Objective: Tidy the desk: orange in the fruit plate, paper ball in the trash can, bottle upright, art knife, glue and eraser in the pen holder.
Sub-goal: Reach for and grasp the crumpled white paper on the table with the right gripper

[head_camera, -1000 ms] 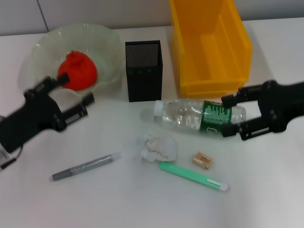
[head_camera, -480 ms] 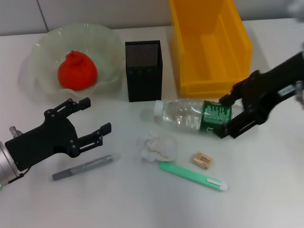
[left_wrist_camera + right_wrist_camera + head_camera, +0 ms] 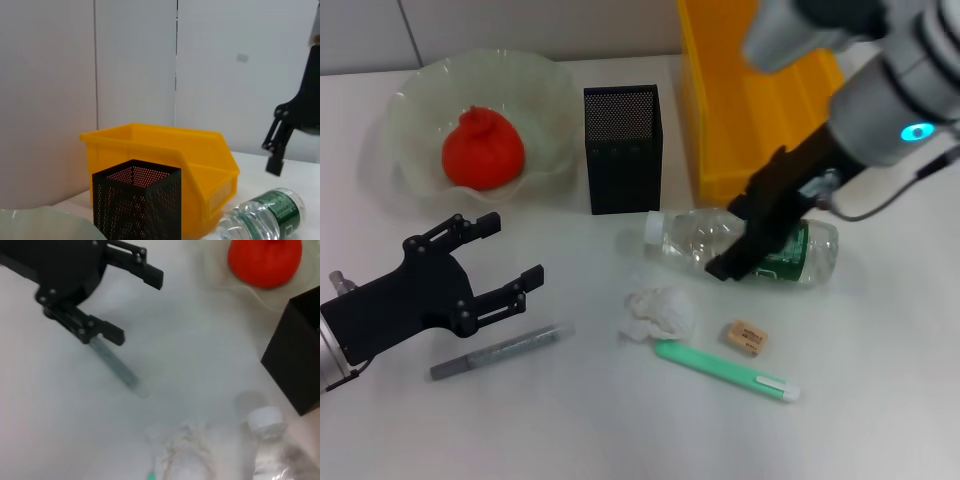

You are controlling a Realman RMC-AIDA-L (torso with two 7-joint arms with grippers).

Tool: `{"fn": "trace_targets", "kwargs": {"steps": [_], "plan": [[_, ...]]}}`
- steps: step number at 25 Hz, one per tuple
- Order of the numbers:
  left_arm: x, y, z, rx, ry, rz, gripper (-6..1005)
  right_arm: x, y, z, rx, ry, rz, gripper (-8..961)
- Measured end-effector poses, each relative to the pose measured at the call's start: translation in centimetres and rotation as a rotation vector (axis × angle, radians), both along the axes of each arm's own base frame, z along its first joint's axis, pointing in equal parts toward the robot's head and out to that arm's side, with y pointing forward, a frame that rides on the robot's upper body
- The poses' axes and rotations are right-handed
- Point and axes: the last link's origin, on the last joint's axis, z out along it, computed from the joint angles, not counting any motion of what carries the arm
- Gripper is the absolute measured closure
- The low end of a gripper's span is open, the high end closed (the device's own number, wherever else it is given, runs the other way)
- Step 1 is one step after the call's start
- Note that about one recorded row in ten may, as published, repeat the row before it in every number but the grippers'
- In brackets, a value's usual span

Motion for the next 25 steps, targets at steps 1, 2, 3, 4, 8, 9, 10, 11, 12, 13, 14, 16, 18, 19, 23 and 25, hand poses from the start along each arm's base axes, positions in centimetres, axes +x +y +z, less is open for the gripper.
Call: {"fn": "trace_targets", "kwargs": {"steps": [1,2,3,4,8,9,10,11,12,13,14,16,18,19,23,25], "plan": [[0.0,0.0,0.0,0.0,0.0,0.0,167,0.0,0.0,0.0,0.0,0.0,0.0,115],[0.0,0.0,0.0,0.0,0.0,0.0,167,0.0,0.2,-0.4,0.001,-0.005,0.002,116],[0.0,0.0,0.0,0.0,0.0,0.0,167,-0.1,0.4,-1.0,0.002,-0.009,0.003,116],[0.0,0.0,0.0,0.001,0.0,0.001,167,-0.1,0.5,-1.3,0.001,-0.012,0.002,117],[-0.1,0.0,0.1,0.004,0.002,0.004,167,0.0,0.9,-3.0,-0.024,-0.035,-0.011,118],[-0.2,0.0,0.1,0.004,0.004,0.009,167,0.2,1.0,-3.4,-0.029,-0.04,-0.013,119],[-0.3,0.0,0.1,0.004,0.005,0.011,167,0.4,1.2,-4.0,-0.033,-0.047,-0.017,119],[-0.3,0.0,0.1,0.005,0.006,0.012,167,0.4,1.2,-4.0,-0.033,-0.047,-0.017,119],[-0.3,0.0,0.1,0.005,0.007,0.013,167,0.5,1.3,-4.4,-0.037,-0.052,-0.019,119],[-0.3,0.0,0.1,0.005,0.007,0.014,167,0.6,1.3,-4.8,-0.04,-0.055,-0.022,119],[-0.3,0.0,0.1,0.005,0.007,0.014,167,0.7,1.3,-5.2,-0.045,-0.052,-0.026,119],[-0.3,0.0,0.1,0.005,0.007,0.014,167,0.7,1.1,-5.8,-0.059,-0.043,-0.029,119],[-0.5,0.0,0.3,-0.006,0.004,0.027,167,0.4,0.8,-6.3,-0.074,-0.026,-0.025,118],[-0.6,0.0,0.4,-0.009,0.003,0.032,167,0.3,0.7,-6.5,-0.08,-0.019,-0.022,118],[-0.7,-0.1,0.5,-0.015,0.002,0.041,168,0.1,0.5,-7.0,-0.09,-0.015,-0.013,122],[-0.8,-0.1,0.6,-0.014,0.002,0.041,168,0.3,0.4,-7.6,-0.092,-0.029,-0.003,131]]}}
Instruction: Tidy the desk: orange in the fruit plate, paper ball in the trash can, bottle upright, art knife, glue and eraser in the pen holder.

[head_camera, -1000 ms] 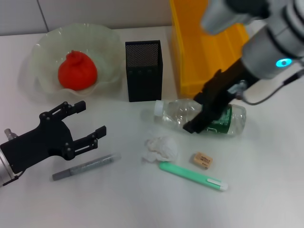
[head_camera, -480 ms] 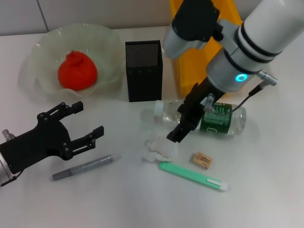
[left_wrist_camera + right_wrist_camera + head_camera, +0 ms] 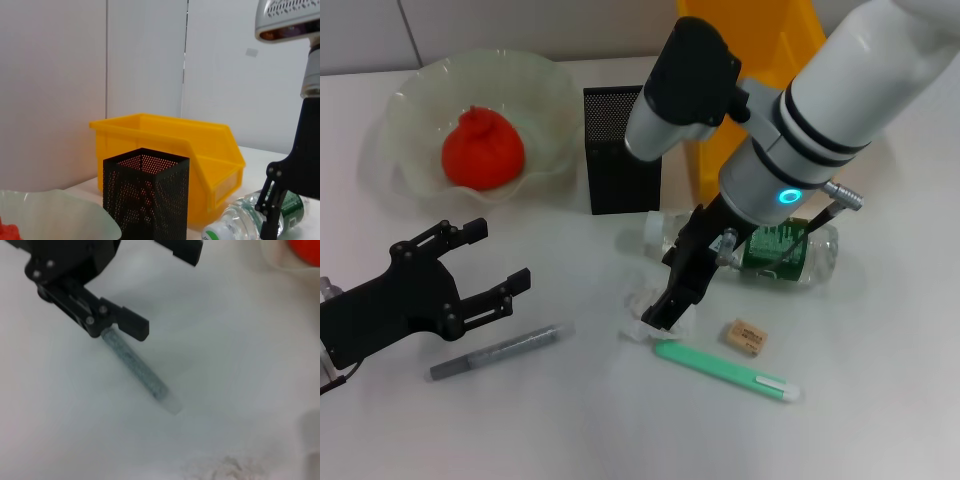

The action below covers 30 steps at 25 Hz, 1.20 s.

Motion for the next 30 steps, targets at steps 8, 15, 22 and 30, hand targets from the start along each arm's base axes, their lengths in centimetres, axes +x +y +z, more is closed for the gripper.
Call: {"fn": "trace_targets", "kwargs": {"steps": [8,15,22,30], "plan": [[0.1,0.0,-0.1,-0.002,0.003,-0.003,168,0.2,-0.1,-1.2,0.001,-0.031,0.012,166],[0.0,0.0,-0.2,-0.012,0.014,-0.007,168,0.2,-0.3,-2.3,-0.026,-0.05,0.013,196],[0.1,0.0,-0.4,-0.015,0.017,-0.012,168,0.8,0.0,-2.8,-0.046,-0.095,-0.014,226],[0.0,0.0,-0.3,-0.013,0.018,-0.009,168,0.4,0.0,-2.4,-0.034,-0.082,-0.018,480]]}}
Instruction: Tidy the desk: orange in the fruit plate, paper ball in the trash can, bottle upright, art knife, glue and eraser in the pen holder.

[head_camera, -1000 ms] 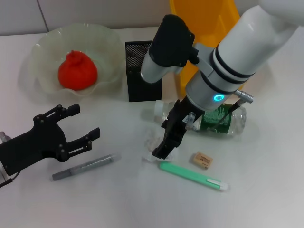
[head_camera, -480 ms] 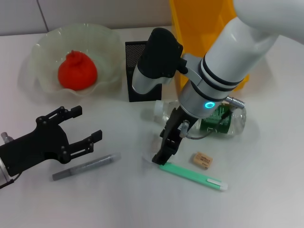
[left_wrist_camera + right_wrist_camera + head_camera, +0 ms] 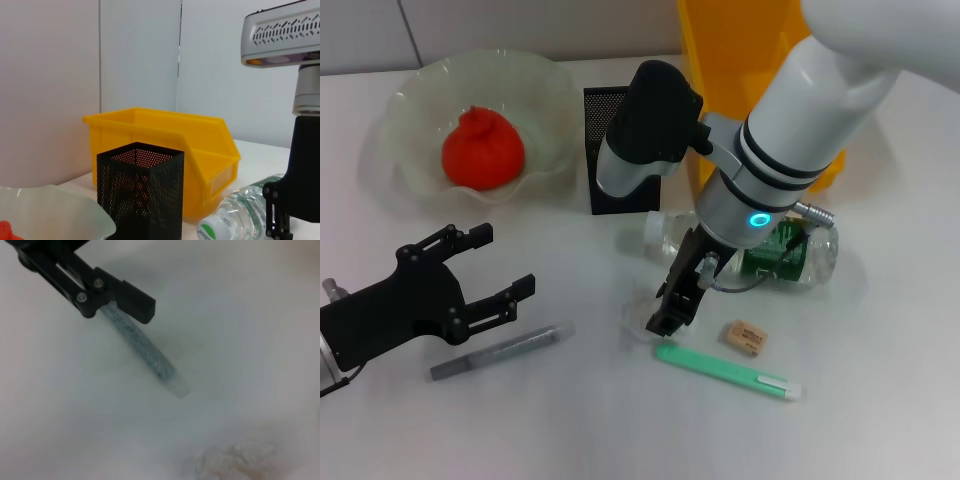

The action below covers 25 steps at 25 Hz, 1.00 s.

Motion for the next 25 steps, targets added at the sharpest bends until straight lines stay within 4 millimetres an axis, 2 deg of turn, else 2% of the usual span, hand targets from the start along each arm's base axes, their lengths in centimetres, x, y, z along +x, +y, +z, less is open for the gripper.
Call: {"fn": "trace_targets", "kwargs": {"steps": [3,4,5,6,9,10,11,12,13,14,15,16,17,18,20,23,25], "plan": [[0.0,0.0,0.0,0.002,0.001,0.001,168,-0.3,0.2,0.6,0.01,0.008,-0.002,512],[0.0,0.0,0.0,0.002,0.001,0.001,168,-0.6,0.3,1.1,0.018,0.015,-0.006,523],[0.0,0.0,0.0,0.002,0.001,0.001,168,-1.4,0.7,2.7,0.047,0.045,-0.016,534],[0.0,0.1,0.0,0.003,0.001,0.0,168,-1.4,0.7,2.7,0.047,0.045,-0.016,545],[0.1,0.1,0.0,0.004,0.002,-0.004,168,-2.6,1.4,6.2,0.135,0.103,-0.01,582],[0.1,0.1,0.0,0.005,0.002,-0.004,168,-3.0,2.0,8.8,0.21,0.129,-0.008,597],[0.1,0.1,0.0,0.005,0.002,-0.004,168,-3.0,2.0,8.8,0.21,0.129,-0.008,598],[0.1,0.1,-0.1,0.005,0.002,-0.005,168,-2.9,2.6,11.1,0.3,0.141,-0.007,599],[0.2,0.2,-0.1,0.005,0.002,-0.006,168,-2.9,2.6,11.1,0.3,0.141,-0.007,600],[0.2,0.2,-0.1,0.005,0.001,-0.007,168,-2.7,3.0,12.3,0.356,0.142,-0.004,601],[0.3,0.3,-0.2,0.004,0.002,-0.011,168,-2.1,3.9,14.4,0.467,0.136,-0.001,602],[0.3,0.3,-0.2,0.004,0.002,-0.011,168,-2.1,3.9,14.4,0.467,0.136,-0.001,602],[0.4,0.3,-0.2,0.002,0.002,-0.013,168,-1.4,4.7,16.2,0.569,0.136,0.002,603],[0.4,0.3,-0.3,0.001,0.002,-0.015,168,-1.4,4.7,16.2,0.569,0.136,0.002,603],[0.5,0.3,-0.4,-0.002,0.002,-0.019,168,-0.5,6.0,17.4,0.671,0.136,0.01,604],[0.6,0.3,-0.5,-0.002,0.0,-0.02,168,0.1,6.7,17.4,0.708,0.14,0.007,605],[0.7,0.2,-0.7,-0.012,0.004,-0.026,168,0.8,7.7,16.7,0.727,0.147,-0.003,605]]}}
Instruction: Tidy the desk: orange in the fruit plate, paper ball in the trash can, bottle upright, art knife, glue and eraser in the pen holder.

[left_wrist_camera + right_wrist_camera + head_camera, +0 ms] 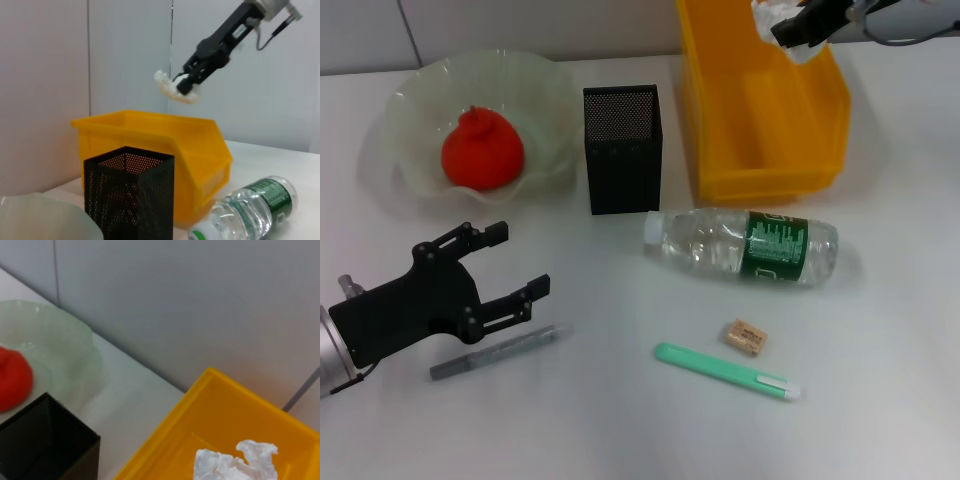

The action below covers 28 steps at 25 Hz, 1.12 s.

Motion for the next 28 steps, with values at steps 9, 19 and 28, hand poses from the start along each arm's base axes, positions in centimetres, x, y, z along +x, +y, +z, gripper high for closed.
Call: {"fn": "trace_targets", "kwargs": {"steps": [9,19,28], "plan": [[0.0,-0.2,-0.2,-0.01,0.005,-0.004,168,1.4,1.6,-1.7,0.024,0.008,-0.028,607],[-0.1,-0.3,-0.3,-0.011,0.004,0.001,168,1.9,1.6,-2.2,0.015,0.011,-0.039,293],[-0.3,-0.4,-0.1,-0.006,0.003,0.009,168,0.1,-0.1,-1.1,-0.034,0.027,-0.009,100]]}}
